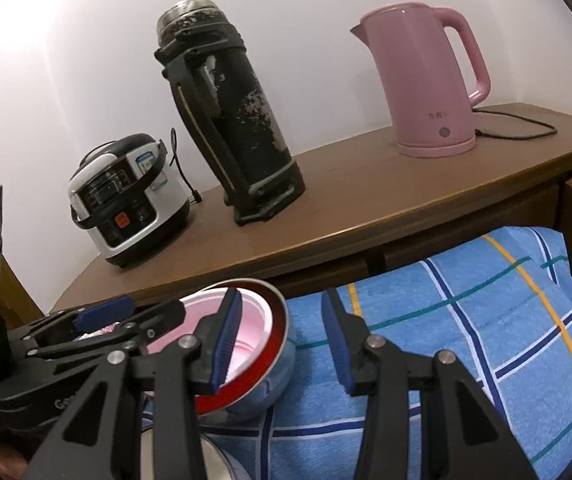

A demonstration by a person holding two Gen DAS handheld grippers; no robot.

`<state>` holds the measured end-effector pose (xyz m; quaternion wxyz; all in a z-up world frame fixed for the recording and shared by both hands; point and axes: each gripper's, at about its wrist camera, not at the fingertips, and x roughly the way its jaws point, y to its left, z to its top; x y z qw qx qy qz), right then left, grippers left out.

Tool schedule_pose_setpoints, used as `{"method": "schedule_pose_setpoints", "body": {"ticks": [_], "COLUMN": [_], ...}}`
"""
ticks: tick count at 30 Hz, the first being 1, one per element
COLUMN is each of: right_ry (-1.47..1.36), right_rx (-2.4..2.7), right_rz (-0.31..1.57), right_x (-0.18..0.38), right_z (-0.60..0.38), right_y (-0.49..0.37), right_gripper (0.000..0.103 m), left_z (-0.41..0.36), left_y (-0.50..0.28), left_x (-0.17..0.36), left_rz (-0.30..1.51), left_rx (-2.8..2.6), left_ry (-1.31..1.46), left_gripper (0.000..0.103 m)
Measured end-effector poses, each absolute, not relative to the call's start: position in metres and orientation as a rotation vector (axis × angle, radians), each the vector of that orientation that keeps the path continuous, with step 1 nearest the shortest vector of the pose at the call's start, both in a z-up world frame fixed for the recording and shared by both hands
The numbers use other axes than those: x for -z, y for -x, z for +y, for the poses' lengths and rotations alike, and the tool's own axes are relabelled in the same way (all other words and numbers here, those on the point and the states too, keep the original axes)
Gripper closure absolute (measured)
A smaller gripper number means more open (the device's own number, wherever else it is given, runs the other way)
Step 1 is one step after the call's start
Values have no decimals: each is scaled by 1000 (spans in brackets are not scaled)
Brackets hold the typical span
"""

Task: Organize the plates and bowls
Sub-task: 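Lower the pink bowl into the steel bowl and open the left gripper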

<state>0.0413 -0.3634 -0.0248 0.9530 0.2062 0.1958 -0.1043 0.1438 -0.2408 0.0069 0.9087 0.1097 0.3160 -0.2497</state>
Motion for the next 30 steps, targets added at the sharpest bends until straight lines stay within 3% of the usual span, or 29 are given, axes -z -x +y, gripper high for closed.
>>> {"method": "schedule_pose_setpoints", "body": {"ticks": [23,26,30], "right_ry": [-405,-406,-402], "right_rx": [309,322,326], "right_rz": [318,306,303], "right_x": [21,20,19], "right_z": [-353,-350,-346], "right_y": [-8,3,9], "right_gripper": [60,52,51], "left_z": [-193,-187,-179], "left_y": [-118,-112,-104], "left_x": [8,5,-1], "left_rz": [630,619,603], "left_rx": [436,436,448], "left_ry": [-198,-185,-161], "left_gripper": [37,37,37]}}
